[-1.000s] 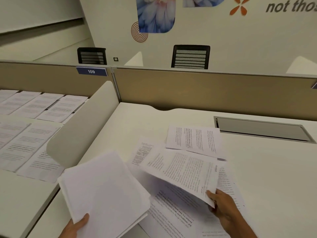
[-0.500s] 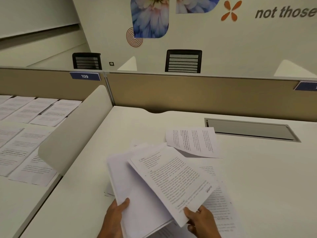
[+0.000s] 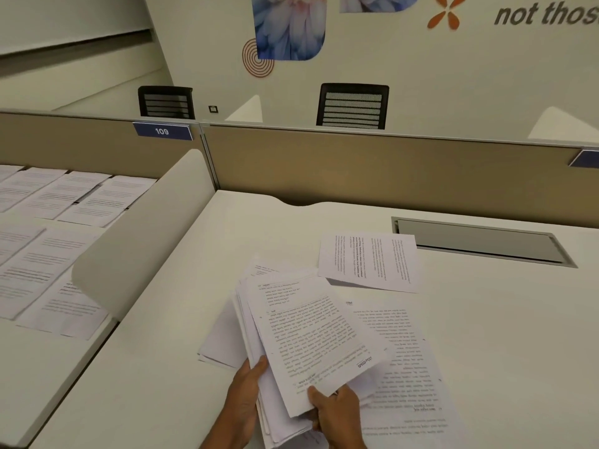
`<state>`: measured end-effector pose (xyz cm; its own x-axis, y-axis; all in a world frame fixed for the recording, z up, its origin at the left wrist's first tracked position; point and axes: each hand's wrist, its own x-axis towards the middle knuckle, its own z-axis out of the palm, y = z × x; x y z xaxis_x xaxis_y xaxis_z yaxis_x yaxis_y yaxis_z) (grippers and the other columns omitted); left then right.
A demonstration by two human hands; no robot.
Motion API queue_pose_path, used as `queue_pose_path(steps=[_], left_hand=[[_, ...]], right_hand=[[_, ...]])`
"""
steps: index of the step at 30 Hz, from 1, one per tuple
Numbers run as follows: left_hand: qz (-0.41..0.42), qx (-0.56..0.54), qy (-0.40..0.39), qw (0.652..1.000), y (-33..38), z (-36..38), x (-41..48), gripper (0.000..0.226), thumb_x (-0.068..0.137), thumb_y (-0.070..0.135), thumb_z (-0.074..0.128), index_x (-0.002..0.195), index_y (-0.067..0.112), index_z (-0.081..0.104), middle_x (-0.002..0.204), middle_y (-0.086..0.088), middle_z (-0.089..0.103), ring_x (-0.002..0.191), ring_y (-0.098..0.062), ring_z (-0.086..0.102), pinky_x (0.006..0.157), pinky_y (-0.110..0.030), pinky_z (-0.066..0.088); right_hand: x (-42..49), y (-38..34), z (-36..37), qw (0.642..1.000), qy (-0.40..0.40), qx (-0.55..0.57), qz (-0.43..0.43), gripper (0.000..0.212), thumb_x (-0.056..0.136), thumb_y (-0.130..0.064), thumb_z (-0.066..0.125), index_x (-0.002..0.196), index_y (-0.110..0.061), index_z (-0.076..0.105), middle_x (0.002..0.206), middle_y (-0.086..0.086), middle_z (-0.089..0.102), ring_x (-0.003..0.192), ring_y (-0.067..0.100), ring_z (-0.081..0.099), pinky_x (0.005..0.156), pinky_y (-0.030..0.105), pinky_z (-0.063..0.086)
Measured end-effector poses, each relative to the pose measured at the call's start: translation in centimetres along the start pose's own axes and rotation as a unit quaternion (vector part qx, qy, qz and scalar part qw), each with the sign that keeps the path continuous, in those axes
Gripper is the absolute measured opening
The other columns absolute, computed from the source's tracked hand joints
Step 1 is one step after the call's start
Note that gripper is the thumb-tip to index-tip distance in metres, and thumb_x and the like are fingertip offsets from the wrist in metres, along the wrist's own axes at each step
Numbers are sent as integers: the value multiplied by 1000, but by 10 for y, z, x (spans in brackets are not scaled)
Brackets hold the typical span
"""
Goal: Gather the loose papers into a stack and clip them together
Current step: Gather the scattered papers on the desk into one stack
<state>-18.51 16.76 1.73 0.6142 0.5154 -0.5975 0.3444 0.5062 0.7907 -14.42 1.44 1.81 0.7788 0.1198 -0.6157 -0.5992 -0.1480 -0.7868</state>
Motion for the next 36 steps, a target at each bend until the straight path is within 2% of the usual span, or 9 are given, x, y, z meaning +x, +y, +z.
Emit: queue_pose_path(steps=[4, 6, 8, 13, 16, 21, 26, 31, 36], left_hand=[[-30, 11, 2, 999, 1, -1, 2, 48, 102, 42, 54, 142, 15, 58, 135, -4, 66, 127, -25, 58, 112, -40, 43], [-45, -5, 10, 999, 1, -2, 3, 41, 102, 48, 50, 129, 19, 63, 112, 2, 72, 107, -18, 65, 90, -34, 52], [-58, -3, 1, 998, 0, -3, 7, 35, 101, 51, 49, 116, 24, 66, 100, 5, 74, 97, -15, 67, 79, -31, 53], [-18, 82, 1, 996, -14, -8, 29, 33, 99, 9, 63, 131, 1, 64, 121, -18, 73, 108, -35, 69, 104, -49, 52], [-14, 96, 14, 995, -13, -15, 42, 36, 98, 4, 63, 133, -1, 62, 121, -19, 72, 110, -37, 68, 106, -50, 50], [-3, 111, 35, 993, -5, -34, 63, 38, 96, 4, 65, 133, -3, 61, 113, -18, 70, 108, -37, 66, 107, -50, 48], [-12, 59, 57, 997, 6, -52, 84, 48, 97, 7, 64, 143, -2, 53, 136, -24, 63, 125, -42, 58, 116, -55, 39], [-2, -9, 76, 997, 17, -57, 102, 50, 99, 10, 61, 146, 0, 49, 147, -22, 56, 135, -41, 51, 120, -53, 33], [12, -53, 88, 995, 22, -44, 121, 47, 100, 6, 57, 146, 0, 49, 147, -22, 54, 136, -41, 50, 121, -52, 32]], right_hand=[[-1, 4, 11, 1000, -7, -1, 11, 17, 90, 1, 71, 105, -6, 64, 90, 15, 77, 56, 36, 73, 37, 25, 46], [0, 8, 12, 1000, -12, -14, 22, 23, 90, 1, 70, 112, -3, 63, 94, 18, 76, 65, 46, 72, 37, 25, 45], [2, 10, 12, 999, -23, -23, 31, 27, 90, 1, 71, 116, 0, 63, 97, 19, 76, 59, 39, 70, 36, 25, 46], [-8, 0, 1, 993, -87, -7, 82, 14, 90, -10, 75, 102, -11, 67, 80, 14, 81, 57, 34, 74, 50, 30, 57], [-2, -9, -31, 981, -125, -116, 91, 41, 83, -40, 81, 80, 0, 71, 72, 13, 77, 57, 18, 72, 55, 18, 54], [40, -47, -94, 985, 30, -170, 0, 42, 84, -40, 81, 68, -6, 63, 60, 11, 76, 48, 20, 68, 46, 26, 47], [117, -98, -133, 938, 245, -217, -114, 29, 87, -38, 76, 101, -14, 67, 92, 4, 74, 86, 25, 67, 81, 38, 53], [184, -125, -145, 912, 293, -261, -118, 60, 88, -33, 77, 137, -7, 52, 133, 20, 62, 125, 41, 57, 101, 55, 49], [219, -136, -136, 881, 281, -376, -61, 80, 82, -51, 77, 141, -8, 42, 139, 23, 52, 132, 42, 46, 107, 56, 39]])
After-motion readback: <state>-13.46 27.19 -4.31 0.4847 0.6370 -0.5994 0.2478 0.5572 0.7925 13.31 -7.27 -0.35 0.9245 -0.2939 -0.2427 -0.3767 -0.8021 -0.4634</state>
